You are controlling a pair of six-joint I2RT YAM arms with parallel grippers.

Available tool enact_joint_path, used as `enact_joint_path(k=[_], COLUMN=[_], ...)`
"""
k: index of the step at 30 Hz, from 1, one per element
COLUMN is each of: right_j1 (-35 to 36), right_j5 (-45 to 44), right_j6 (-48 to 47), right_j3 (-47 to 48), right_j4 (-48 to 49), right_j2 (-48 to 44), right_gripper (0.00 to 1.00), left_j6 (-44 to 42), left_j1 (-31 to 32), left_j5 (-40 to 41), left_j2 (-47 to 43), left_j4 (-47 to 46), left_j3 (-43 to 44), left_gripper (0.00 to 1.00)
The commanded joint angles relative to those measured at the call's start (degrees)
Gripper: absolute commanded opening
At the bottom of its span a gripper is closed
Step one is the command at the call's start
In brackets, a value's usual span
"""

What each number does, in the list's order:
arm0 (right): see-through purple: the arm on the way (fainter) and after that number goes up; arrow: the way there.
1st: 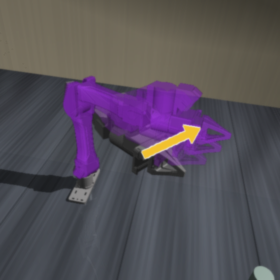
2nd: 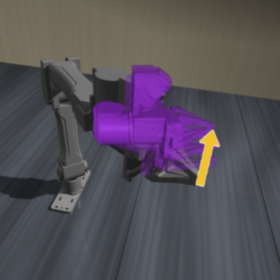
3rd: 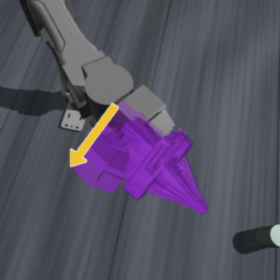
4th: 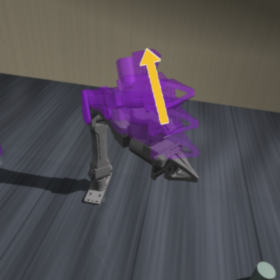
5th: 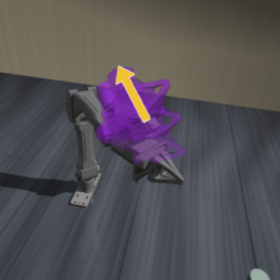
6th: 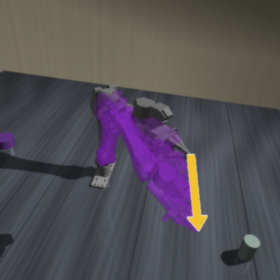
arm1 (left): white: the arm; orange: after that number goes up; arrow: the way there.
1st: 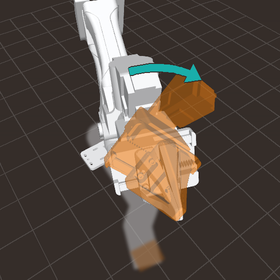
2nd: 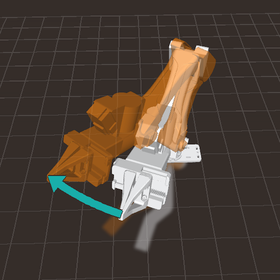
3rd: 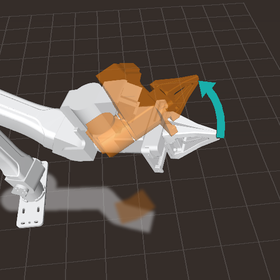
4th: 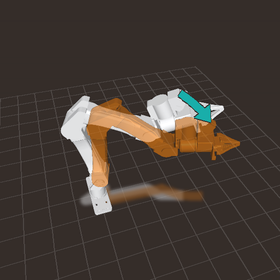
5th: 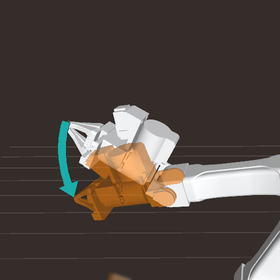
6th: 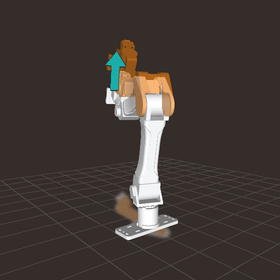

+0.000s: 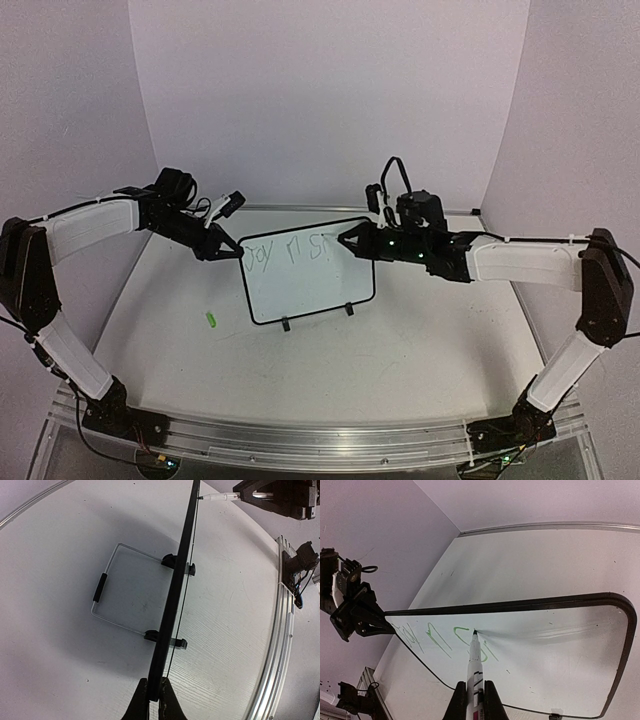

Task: Write a sentence on the whiteboard
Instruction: Write on the whiteboard with the whiteboard marker without the cap.

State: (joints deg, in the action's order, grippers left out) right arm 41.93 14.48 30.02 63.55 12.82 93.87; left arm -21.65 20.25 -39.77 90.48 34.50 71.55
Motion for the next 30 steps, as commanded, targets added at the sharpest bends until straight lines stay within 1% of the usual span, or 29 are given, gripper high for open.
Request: enact_joint_path(k=[1,13,21,30], right_j1=[0.3,0.3,0.3,0.3], right_j5=[-1.7,-3.8,-2.1,-1.0], right_j6=[-0.5,-0.2,-0.6,-0.7], right_j3=[2.2,1.7,2.0,-0.3], right_j4=[1.7,1.6,1.7,1.6], right_j2=[0.7,1.1,1.0,-2.8], right_gripper=[0.00,0.00,0.00,0.00], left_j6=[-2.8,-2.8,-2.8,-2.8], left_j1=[0.0,0.1,0.1,0.1], left_j5=[6.7,6.6,6.5,6.6], left_j2=[-0.2,-0.1,-0.2,-0.1], left_j4=[-0.4,-0.5,-0.5,-0.5], left_j3=[0.5,0.4,0.4,0.3], left_gripper=[0.00,0.00,0.00,0.00])
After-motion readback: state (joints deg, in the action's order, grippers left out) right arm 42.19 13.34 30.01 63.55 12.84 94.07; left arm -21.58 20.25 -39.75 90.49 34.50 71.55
